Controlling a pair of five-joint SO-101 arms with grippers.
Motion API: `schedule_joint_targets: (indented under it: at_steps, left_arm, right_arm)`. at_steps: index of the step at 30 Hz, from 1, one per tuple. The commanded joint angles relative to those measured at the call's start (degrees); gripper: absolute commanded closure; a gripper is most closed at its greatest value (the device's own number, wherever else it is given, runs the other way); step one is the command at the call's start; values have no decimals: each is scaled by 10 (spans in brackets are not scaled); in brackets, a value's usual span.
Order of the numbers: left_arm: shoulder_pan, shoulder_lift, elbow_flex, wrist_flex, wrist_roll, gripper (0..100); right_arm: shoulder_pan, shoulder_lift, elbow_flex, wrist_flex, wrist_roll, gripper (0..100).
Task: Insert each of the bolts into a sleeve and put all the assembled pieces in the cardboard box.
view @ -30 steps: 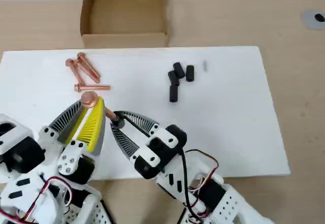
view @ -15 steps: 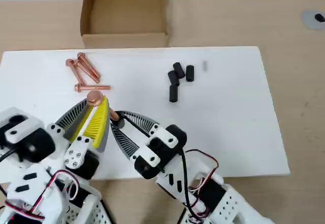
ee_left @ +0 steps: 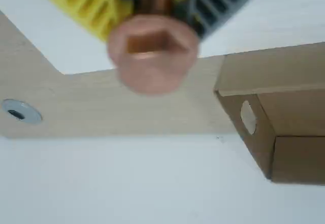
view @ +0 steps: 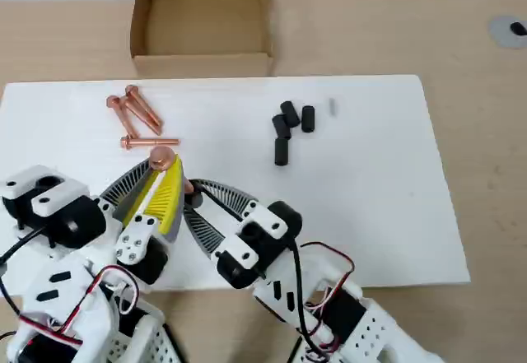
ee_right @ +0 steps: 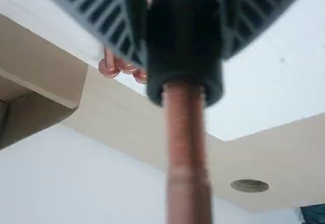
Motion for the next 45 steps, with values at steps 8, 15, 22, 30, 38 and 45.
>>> schedule_joint_targets:
  at_steps: [8,15,22,30,38,45]
  left_arm:
    - [5,0,-1,103,-39,996]
    - [5,1,-33,169,-40,996]
    - [4,1,-38,236,-112,993]
    - [-1,1,-82,326,-179,920]
    - [-100,1,-86,321,-183,768]
    - [-228,1,-106,238,-178,771]
  right_arm:
    - [10,-54,-1,-6,-2,989]
    - [10,-53,-1,-6,-2,989]
    - [10,-52,-1,-6,-1,989]
    - [11,-53,-1,-6,-1,989]
    - [17,-53,-3,-6,-1,989]
    - [92,-49,-28,-4,-1,989]
